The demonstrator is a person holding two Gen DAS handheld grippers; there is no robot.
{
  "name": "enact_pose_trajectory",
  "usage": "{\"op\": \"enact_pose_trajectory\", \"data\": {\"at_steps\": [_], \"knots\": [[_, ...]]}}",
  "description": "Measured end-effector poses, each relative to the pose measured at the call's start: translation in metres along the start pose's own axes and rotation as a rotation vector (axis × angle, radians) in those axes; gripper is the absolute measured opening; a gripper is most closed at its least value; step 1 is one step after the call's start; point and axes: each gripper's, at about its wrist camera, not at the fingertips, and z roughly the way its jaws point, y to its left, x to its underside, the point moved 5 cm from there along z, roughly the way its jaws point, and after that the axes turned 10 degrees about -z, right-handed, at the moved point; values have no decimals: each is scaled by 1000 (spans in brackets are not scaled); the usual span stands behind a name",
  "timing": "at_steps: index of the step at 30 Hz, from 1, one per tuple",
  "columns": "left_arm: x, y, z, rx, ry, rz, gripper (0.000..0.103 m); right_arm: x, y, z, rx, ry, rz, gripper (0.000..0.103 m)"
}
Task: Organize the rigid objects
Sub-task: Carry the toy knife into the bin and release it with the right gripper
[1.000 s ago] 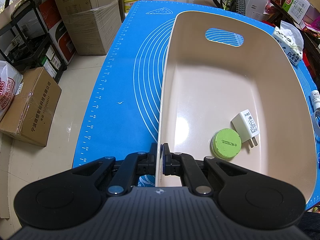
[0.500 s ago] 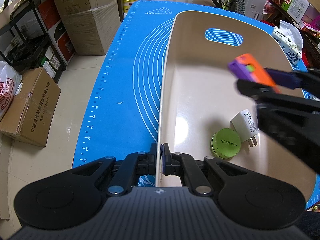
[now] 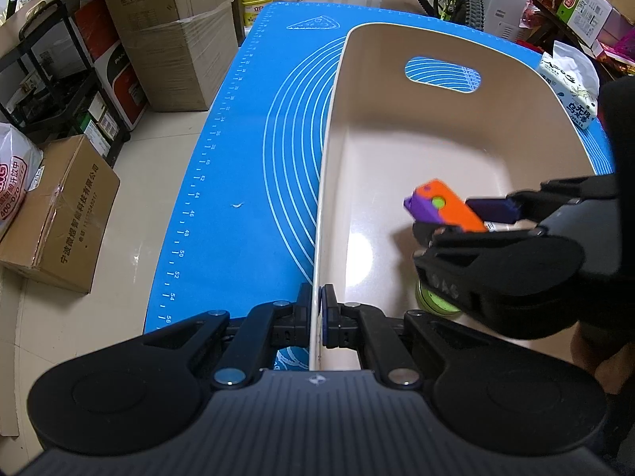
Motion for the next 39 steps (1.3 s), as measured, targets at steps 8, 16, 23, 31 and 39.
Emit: {"op": "enact_pose_trajectory", "data": {"at_steps": [8,16,23,31,39], "knots": [[0,0,0,0,0,0,6,6,3,10,-18,75,9,48],[0,0,0,3,0,-1,6,6,-2,4,-13,39,27,58],[0,1,0,6,0,-7,6,5,-27,-51,-46,-142,103,68],[0,1,0,5,0,-6,6,25,-84,-116,126,-343,119,78],[0,1,0,5,0,-6,6,83,-151,-93,220,-254,227,82]]}}
